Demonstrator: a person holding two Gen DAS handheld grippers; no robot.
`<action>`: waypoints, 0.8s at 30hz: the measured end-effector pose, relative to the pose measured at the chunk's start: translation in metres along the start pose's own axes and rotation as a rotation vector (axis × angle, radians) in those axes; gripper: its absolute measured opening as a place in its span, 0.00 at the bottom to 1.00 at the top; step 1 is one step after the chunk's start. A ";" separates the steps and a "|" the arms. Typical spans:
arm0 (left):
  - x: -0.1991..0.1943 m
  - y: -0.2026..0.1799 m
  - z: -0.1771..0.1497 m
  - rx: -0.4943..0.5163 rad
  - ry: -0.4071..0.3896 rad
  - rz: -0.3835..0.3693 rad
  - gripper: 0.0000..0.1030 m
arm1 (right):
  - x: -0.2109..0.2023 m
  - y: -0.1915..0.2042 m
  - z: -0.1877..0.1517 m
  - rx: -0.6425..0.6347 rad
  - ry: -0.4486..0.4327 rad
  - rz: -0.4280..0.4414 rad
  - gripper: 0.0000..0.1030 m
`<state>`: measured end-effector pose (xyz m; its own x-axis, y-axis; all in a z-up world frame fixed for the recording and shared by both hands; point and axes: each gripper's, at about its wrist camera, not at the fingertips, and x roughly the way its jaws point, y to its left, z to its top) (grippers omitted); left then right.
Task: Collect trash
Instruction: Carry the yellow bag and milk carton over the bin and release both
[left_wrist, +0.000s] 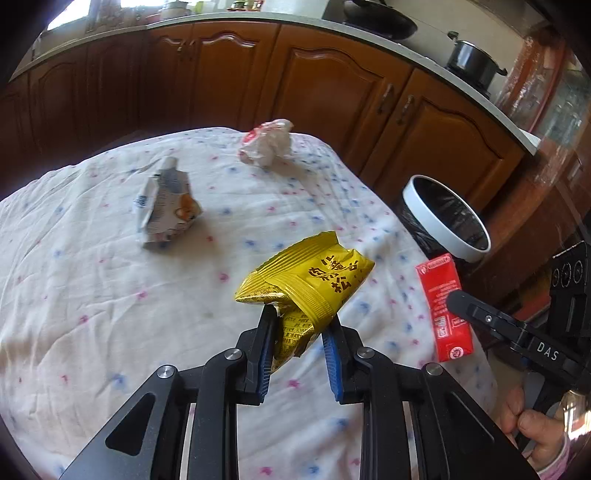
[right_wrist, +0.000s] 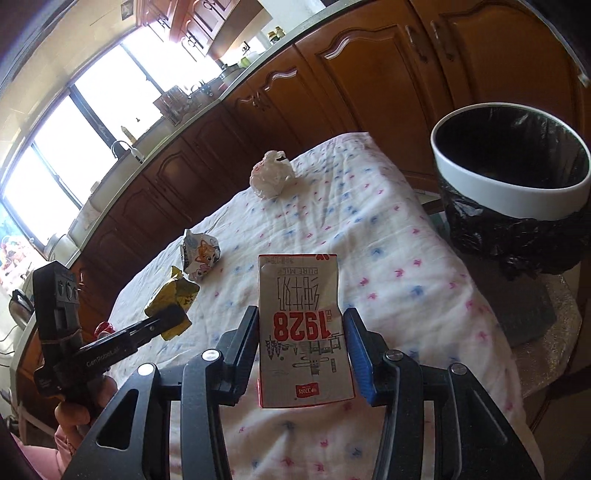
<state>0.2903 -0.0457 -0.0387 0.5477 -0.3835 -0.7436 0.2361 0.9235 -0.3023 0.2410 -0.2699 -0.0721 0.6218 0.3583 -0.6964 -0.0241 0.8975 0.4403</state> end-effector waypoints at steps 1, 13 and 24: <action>0.002 -0.007 0.001 0.015 0.002 -0.012 0.22 | -0.004 -0.002 -0.001 0.002 -0.006 -0.007 0.45; 0.030 -0.059 0.016 0.128 0.041 -0.073 0.22 | -0.034 -0.036 0.000 0.057 -0.064 -0.059 0.45; 0.058 -0.098 0.032 0.181 0.057 -0.095 0.22 | -0.055 -0.071 0.018 0.103 -0.122 -0.096 0.45</action>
<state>0.3248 -0.1584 -0.0327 0.4714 -0.4624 -0.7510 0.4273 0.8646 -0.2642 0.2229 -0.3586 -0.0546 0.7080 0.2324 -0.6669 0.1165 0.8929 0.4349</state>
